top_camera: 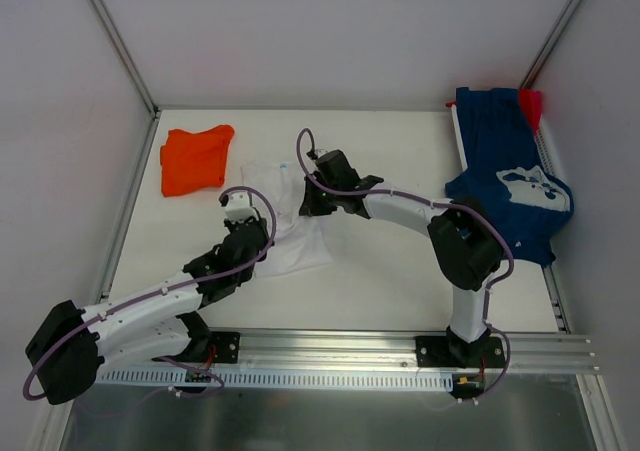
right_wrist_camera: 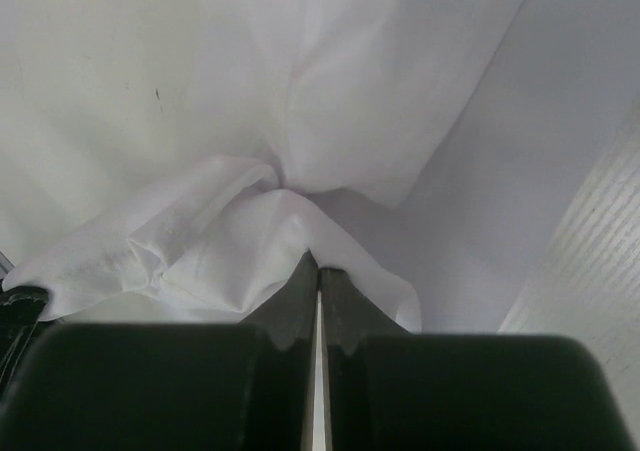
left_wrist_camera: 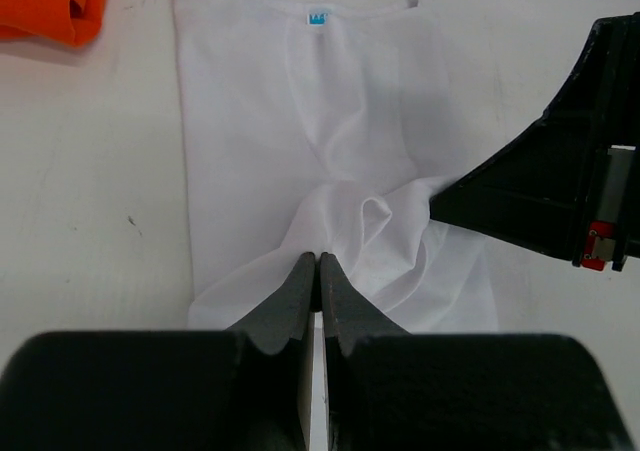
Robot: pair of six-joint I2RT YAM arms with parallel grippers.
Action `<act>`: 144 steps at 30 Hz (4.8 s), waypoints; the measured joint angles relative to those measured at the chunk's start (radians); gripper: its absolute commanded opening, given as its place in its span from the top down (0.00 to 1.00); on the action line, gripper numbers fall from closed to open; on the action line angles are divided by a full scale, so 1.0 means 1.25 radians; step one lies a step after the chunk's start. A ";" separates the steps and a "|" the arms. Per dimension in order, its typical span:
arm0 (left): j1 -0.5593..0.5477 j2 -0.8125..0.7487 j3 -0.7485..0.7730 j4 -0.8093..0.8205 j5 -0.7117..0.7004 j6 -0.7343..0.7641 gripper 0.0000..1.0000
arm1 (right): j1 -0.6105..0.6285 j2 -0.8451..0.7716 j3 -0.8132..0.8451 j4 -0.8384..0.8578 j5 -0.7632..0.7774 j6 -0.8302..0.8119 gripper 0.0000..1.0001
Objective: Fold and stack the t-shirts
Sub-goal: Fold the folded rectangular tshirt in 1/3 of the way
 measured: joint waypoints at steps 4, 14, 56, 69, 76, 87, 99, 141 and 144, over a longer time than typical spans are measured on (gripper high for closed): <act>0.042 0.039 0.000 0.027 0.020 -0.007 1.00 | -0.009 0.029 0.022 0.000 -0.011 -0.004 1.00; 0.149 0.206 -0.008 0.154 0.124 -0.013 0.63 | -0.028 0.056 0.013 -0.002 0.025 -0.007 0.88; 0.178 -0.332 0.040 -0.179 0.310 0.077 0.01 | 0.095 0.092 0.179 -0.087 0.067 0.053 1.00; 0.178 -0.404 -0.027 -0.212 0.308 0.060 0.01 | 0.137 0.161 0.182 -0.078 0.055 0.103 1.00; 0.178 -0.408 -0.059 -0.213 0.306 0.059 0.01 | 0.136 0.194 0.208 -0.079 0.059 0.105 0.99; 0.178 -0.409 -0.068 -0.213 0.301 0.059 0.01 | 0.124 0.195 0.162 -0.063 0.095 0.098 0.99; 0.178 -0.410 -0.076 -0.212 0.302 0.045 0.01 | 0.026 0.320 0.385 -0.109 0.089 0.010 0.99; 0.178 -0.488 -0.109 -0.211 0.313 0.040 0.01 | 0.064 -0.067 -0.004 0.023 0.261 -0.083 0.66; 0.178 -0.497 -0.113 -0.212 0.316 0.038 0.01 | 0.067 -0.031 -0.020 0.015 0.262 -0.063 0.53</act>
